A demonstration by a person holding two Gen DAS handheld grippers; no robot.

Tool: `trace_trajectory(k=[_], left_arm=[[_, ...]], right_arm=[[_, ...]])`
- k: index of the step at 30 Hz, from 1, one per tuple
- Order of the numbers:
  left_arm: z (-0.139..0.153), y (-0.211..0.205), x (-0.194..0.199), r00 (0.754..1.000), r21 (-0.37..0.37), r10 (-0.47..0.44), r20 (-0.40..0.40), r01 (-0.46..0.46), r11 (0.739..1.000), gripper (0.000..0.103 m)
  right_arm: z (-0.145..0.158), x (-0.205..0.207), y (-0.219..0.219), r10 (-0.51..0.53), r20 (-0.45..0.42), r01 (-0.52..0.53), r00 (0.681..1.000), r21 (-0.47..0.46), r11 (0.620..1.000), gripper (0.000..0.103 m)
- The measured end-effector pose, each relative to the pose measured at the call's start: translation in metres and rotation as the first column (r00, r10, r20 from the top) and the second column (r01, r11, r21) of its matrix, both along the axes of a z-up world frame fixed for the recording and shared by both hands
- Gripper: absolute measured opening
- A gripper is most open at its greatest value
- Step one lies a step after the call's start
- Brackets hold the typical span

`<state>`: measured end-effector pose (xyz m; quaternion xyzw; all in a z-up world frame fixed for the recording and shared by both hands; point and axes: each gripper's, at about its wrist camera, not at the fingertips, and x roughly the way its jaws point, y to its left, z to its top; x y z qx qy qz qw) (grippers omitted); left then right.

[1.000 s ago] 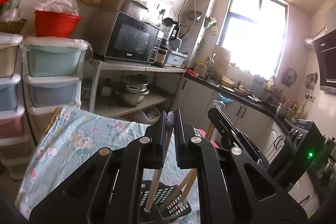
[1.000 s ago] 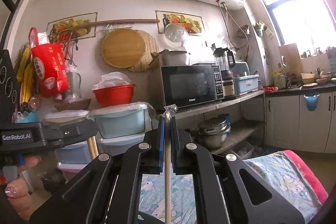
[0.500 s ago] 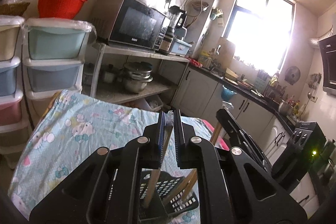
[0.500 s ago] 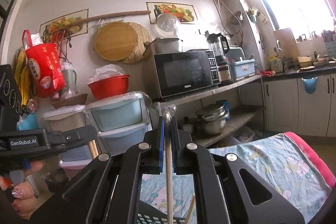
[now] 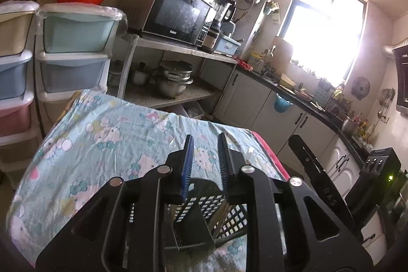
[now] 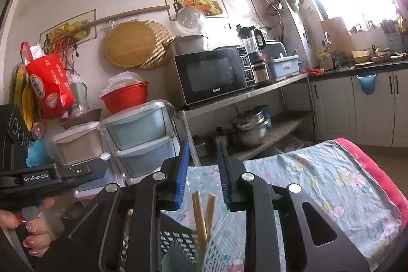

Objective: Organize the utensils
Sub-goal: 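Drop the chopsticks into the holder and open both tools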

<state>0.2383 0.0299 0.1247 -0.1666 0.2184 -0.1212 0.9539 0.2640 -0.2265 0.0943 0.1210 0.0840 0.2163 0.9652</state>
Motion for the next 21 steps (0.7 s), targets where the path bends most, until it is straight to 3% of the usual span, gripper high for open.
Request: trace_trajectory(k=[2,6,21], left_arm=[[-0.002,0.001,-0.003,1.0,0.004,0.005,-0.007,-0.005,1.0,0.025],[-0.008,0.002,-0.009,1.0,0.006,0.004,-0.023,-0.004,1.0,0.025],[-0.027,0.002,-0.034,0.997,0.032,-0.004,-0.081,0.007,0.999,0.046]], right_arm=[[-0.001,-0.001,-0.001,0.001,-0.012,-0.001,1.0,-0.002,1.0,0.026],[-0.004,-0.007,-0.003,0.02,-0.049,-0.02,0.999,-0.003,1.0,0.029],[-0.023,-0.031,-0.006,0.051,-0.193,-0.06,0.98,-0.041,0.997,0.037]])
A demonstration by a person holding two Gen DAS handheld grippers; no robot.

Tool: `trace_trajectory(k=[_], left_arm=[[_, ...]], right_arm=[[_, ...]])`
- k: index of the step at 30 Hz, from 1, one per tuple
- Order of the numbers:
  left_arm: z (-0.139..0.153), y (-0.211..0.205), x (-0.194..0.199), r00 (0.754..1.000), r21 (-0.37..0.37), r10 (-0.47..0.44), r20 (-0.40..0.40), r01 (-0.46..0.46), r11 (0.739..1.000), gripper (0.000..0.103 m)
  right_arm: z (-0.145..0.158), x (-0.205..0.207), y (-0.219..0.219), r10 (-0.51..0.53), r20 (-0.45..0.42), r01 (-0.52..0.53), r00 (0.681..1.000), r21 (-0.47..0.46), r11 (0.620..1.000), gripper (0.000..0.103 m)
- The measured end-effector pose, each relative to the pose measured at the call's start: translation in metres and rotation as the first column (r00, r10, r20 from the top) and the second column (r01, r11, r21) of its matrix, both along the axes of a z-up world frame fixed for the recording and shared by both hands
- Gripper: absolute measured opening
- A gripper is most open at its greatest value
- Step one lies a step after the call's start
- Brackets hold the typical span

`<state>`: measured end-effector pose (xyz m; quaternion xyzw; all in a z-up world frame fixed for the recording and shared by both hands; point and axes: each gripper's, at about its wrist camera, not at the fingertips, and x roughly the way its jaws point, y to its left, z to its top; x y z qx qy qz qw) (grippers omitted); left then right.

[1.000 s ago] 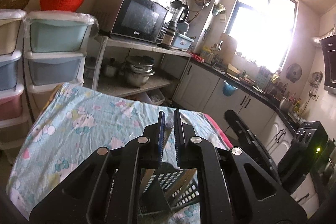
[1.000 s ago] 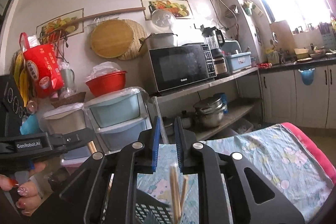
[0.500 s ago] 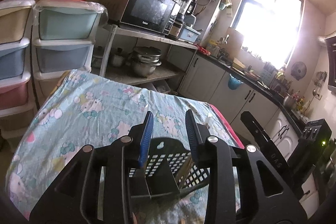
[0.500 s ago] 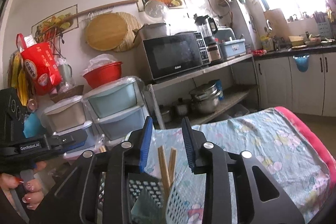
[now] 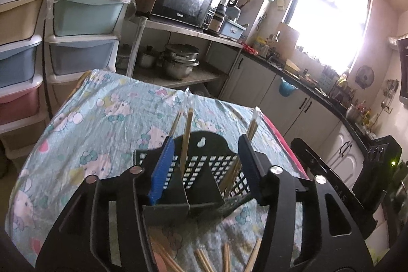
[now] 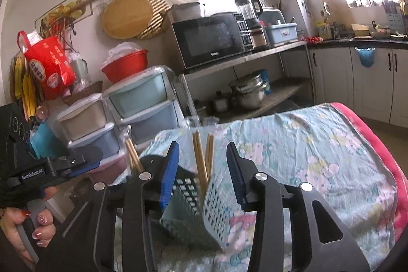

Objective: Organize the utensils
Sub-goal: 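Drop the chopsticks into the holder and open both tools, then withdraw both open tools and lower them toward the chopstick pile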

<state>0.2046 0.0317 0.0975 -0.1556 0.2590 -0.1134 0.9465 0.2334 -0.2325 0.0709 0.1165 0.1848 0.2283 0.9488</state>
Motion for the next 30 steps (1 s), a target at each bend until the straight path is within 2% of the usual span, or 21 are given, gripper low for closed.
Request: trace_trajectory(k=[3,8,12,17,21,30], left_arm=[[-0.002,-0.001,-0.005,1.0,0.008,-0.002,-0.004,0.002,1.0,0.049],[-0.006,-0.002,-0.013,1.0,0.011,0.0,-0.007,0.0,1.0,0.063],[-0.009,-0.001,-0.02,1.0,0.01,0.003,-0.009,-0.003,1.0,0.07],[-0.013,0.001,-0.028,1.0,0.007,0.011,-0.013,-0.011,1.0,0.087],[-0.016,0.004,-0.036,1.0,-0.001,0.023,-0.018,-0.023,1.0,0.092],[-0.027,0.013,-0.048,0.998,-0.01,0.039,-0.049,-0.04,0.999,0.092]], right_arm=[[-0.002,-0.006,-0.002,0.001,-0.023,-0.001,1.0,-0.002,1.0,0.041],[0.0,-0.018,-0.003,0.018,-0.024,-0.018,1.0,-0.023,1.0,0.048],[0.004,-0.032,-0.002,0.036,-0.009,-0.036,0.999,-0.043,0.998,0.054],[0.006,-0.048,-0.001,0.061,0.005,-0.061,0.998,-0.065,0.996,0.061],[0.007,-0.057,-0.001,0.077,-0.001,-0.077,0.997,-0.078,0.994,0.063],[-0.001,-0.07,0.001,0.096,-0.042,-0.1,0.994,-0.107,0.989,0.065]])
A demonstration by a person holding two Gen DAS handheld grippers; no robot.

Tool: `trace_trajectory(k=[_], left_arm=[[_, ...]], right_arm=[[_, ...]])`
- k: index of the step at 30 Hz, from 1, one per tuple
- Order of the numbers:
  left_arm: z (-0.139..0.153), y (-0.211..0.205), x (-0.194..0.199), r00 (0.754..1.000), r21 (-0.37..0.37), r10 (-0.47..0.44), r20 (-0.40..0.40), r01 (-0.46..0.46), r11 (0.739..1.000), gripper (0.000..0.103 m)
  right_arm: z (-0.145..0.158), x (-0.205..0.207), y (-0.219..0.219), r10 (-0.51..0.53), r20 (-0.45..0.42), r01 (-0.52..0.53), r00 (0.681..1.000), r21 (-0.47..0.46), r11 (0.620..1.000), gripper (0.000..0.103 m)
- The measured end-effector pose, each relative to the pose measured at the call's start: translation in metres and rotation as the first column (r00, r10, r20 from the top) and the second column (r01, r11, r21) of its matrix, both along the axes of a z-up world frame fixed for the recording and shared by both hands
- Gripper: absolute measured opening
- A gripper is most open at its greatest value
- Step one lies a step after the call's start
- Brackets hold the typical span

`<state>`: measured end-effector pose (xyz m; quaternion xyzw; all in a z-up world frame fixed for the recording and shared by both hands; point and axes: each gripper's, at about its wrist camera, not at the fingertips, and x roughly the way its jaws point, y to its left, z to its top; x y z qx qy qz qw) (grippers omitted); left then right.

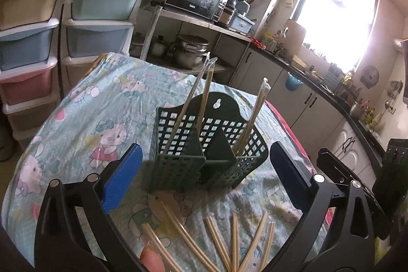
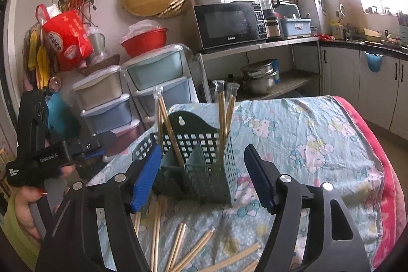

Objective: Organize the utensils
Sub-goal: 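Withdraw both open tools and lower them toward the chopstick pile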

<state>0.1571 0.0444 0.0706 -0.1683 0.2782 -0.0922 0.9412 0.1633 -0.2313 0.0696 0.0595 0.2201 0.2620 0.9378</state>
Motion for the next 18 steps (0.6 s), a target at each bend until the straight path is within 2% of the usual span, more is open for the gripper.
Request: trace_trajectory(k=[18], left_arm=[[-0.032,0.008,-0.014,0.996,-0.018,0.018,-0.082,-0.019,1.0,0.092]], right_arm=[[-0.033,-0.012,-0.015,-0.026,-0.106,0.02,0.994,-0.065,0.998,0.065]])
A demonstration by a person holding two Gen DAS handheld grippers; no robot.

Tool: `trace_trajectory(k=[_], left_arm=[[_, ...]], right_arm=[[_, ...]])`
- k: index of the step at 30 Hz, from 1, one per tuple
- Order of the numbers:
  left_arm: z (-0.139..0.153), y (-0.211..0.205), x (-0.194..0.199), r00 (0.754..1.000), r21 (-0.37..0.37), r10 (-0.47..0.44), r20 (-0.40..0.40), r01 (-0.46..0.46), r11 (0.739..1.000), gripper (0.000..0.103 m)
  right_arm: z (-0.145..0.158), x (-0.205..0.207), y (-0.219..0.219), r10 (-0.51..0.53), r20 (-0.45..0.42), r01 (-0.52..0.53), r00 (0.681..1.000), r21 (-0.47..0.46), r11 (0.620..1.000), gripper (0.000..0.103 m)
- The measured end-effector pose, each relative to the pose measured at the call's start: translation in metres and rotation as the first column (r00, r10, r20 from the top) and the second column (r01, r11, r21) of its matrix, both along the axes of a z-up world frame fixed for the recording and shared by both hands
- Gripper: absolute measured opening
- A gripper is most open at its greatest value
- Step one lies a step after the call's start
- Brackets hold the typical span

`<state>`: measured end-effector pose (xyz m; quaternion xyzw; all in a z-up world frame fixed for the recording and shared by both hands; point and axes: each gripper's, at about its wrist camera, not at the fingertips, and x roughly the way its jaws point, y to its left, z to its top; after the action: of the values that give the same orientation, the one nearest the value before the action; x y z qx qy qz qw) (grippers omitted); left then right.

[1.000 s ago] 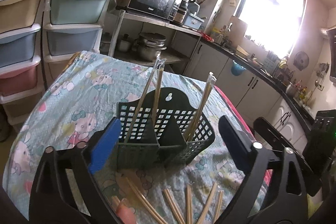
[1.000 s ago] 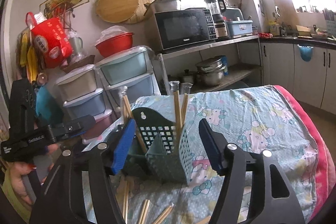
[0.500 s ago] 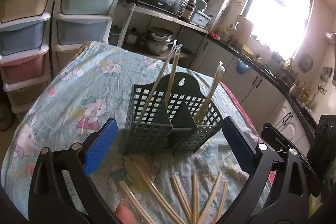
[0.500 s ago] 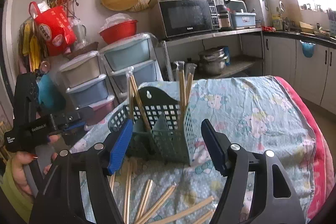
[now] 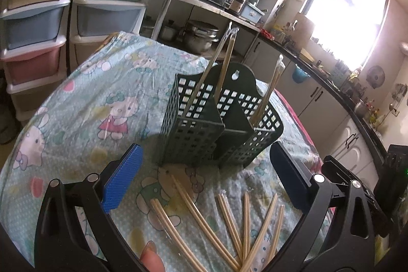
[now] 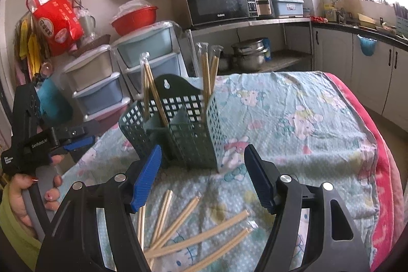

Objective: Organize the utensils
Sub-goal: 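Withdraw both open tools and lower them toward the chopstick pile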

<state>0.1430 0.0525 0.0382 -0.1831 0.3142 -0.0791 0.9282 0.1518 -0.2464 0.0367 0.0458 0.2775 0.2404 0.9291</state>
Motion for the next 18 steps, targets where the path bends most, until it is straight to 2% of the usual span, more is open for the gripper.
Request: trace_trajectory(k=[18], left_arm=[[-0.039,-0.017,0.006,0.994,0.019,-0.039,-0.107,0.041,0.999,0.092]], right_arm=[[-0.044,-0.001,-0.006,-0.005,-0.154,-0.005,0.988,-0.066,0.998,0.065]])
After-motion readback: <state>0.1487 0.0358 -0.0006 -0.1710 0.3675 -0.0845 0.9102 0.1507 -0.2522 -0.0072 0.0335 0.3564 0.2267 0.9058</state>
